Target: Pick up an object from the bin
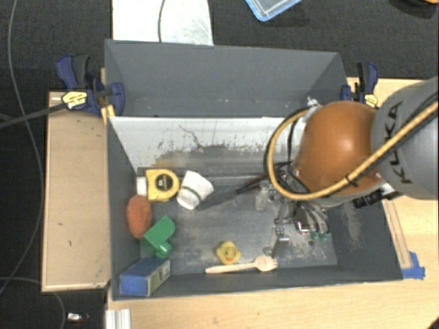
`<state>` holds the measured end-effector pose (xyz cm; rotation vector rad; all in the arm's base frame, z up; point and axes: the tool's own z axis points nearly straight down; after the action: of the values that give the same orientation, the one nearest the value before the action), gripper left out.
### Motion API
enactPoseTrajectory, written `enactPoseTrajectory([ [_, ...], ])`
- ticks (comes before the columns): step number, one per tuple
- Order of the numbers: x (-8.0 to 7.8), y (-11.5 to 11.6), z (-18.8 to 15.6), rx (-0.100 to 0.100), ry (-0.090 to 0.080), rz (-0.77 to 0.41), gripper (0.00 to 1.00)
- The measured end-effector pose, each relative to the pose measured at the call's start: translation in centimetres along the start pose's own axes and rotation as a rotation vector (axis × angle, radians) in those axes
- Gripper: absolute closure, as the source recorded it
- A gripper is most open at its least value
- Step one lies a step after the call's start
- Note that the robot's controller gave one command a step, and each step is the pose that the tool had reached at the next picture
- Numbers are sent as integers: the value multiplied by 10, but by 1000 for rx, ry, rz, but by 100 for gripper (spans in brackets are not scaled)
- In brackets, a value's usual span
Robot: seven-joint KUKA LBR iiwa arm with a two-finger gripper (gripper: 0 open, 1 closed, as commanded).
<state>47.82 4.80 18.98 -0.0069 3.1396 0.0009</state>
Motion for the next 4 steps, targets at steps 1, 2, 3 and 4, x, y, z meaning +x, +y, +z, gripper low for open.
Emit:
enactPoseTrajectory([
  [1, -35, 62, 35, -2, -4, 110, 0],
  [2, -96, 17, 76, 0, -11, 58, 0],
  [3, -85, -6, 110, -6, -3, 145, 0],
  [4, -111, -15, 112, -2, -17, 172, 0],
])
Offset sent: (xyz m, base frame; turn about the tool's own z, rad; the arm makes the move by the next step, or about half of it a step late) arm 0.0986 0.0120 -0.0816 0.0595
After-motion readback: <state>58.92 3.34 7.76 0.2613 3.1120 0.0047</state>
